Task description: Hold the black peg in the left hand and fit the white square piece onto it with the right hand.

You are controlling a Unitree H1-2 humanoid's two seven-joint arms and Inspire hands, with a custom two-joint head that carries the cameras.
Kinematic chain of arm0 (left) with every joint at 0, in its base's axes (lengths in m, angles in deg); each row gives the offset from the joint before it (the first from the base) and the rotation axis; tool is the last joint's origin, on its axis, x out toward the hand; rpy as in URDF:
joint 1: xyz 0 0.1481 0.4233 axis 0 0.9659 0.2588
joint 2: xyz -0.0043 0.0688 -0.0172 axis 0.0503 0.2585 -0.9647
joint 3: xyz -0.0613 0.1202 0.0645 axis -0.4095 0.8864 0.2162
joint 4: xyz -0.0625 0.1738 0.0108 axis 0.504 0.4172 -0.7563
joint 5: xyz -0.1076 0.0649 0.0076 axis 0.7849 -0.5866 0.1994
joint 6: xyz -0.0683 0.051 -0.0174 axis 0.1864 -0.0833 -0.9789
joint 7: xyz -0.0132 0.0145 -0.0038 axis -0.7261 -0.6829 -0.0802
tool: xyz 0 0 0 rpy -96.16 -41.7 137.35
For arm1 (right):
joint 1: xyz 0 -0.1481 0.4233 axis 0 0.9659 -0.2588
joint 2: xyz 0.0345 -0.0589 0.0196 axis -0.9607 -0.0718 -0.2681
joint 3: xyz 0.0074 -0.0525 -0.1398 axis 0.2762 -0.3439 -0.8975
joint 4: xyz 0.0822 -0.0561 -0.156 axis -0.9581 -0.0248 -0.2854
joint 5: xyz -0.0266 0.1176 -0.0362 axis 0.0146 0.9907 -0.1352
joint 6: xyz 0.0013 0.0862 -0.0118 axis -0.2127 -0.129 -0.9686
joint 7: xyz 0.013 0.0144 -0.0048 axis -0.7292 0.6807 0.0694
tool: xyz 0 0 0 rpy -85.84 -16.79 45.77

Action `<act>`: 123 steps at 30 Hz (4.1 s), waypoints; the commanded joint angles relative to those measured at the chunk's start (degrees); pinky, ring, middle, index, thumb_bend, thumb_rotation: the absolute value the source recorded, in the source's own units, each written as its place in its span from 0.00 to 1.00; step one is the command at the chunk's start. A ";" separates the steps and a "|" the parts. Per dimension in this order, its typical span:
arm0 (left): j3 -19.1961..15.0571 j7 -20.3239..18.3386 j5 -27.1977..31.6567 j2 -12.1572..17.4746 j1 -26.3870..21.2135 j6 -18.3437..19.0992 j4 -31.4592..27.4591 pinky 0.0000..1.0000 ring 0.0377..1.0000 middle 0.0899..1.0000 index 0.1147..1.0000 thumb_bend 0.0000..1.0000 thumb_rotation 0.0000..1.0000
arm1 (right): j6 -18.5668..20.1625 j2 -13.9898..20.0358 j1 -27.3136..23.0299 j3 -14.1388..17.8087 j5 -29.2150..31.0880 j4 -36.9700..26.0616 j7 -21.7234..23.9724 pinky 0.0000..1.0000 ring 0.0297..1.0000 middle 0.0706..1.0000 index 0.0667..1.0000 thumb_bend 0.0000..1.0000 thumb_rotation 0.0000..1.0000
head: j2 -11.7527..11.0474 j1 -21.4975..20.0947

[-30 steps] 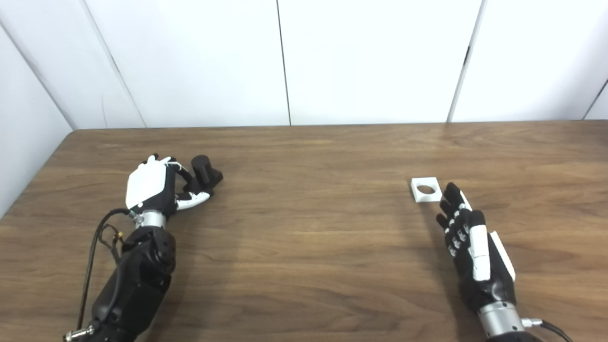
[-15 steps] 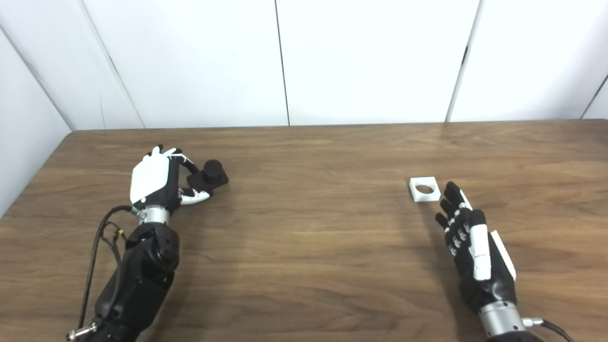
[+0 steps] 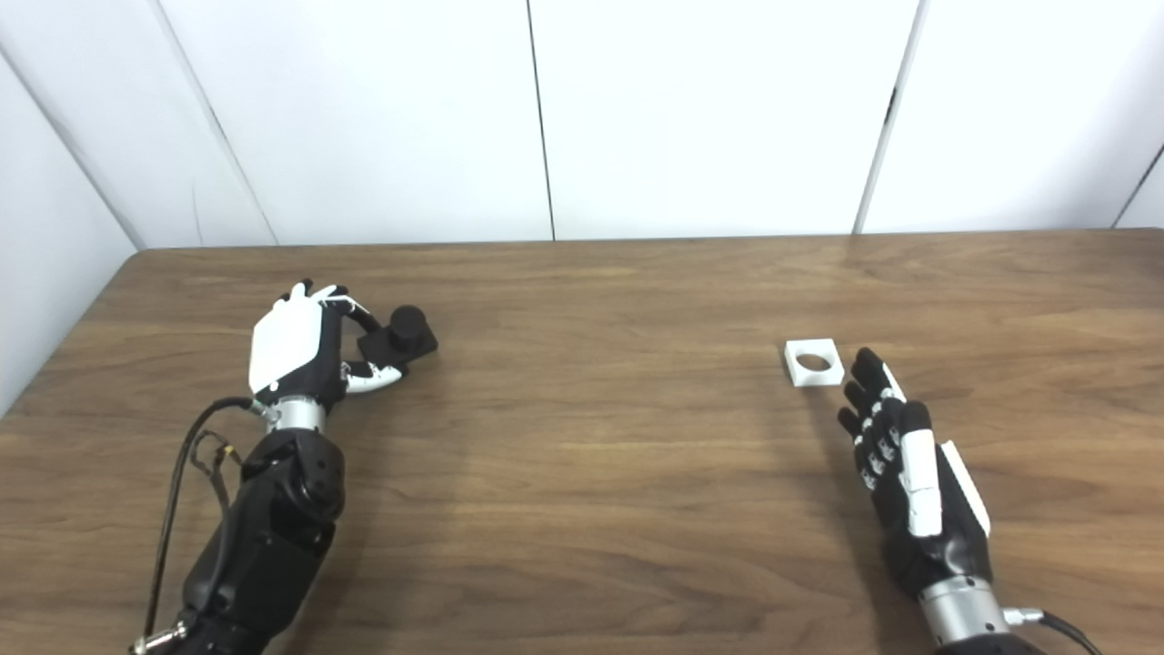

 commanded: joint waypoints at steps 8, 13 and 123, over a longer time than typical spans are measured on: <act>-0.83 -4.01 3.88 -0.78 1.39 0.98 -8.59 0.92 0.98 0.87 0.42 0.51 0.07 | -1.50 -0.08 -1.50 -0.58 0.35 -1.37 0.57 1.00 1.00 1.00 0.98 0.69 1.00 | 0.19 -0.27; -0.44 -8.36 3.37 -1.67 2.98 3.23 -15.12 0.88 0.98 0.87 0.42 0.51 0.07 | -1.32 -0.13 -1.57 -0.94 0.34 -1.37 0.58 1.00 1.00 1.00 0.98 0.69 1.00 | 0.26 -0.27; 17.02 -23.53 -12.61 -9.86 29.63 -1.97 -37.19 0.89 0.99 0.88 0.42 0.51 0.07 | 6.64 19.12 -20.03 -7.10 -36.20 -9.32 1.98 1.00 1.00 0.95 0.67 0.93 0.35 | 5.89 -5.81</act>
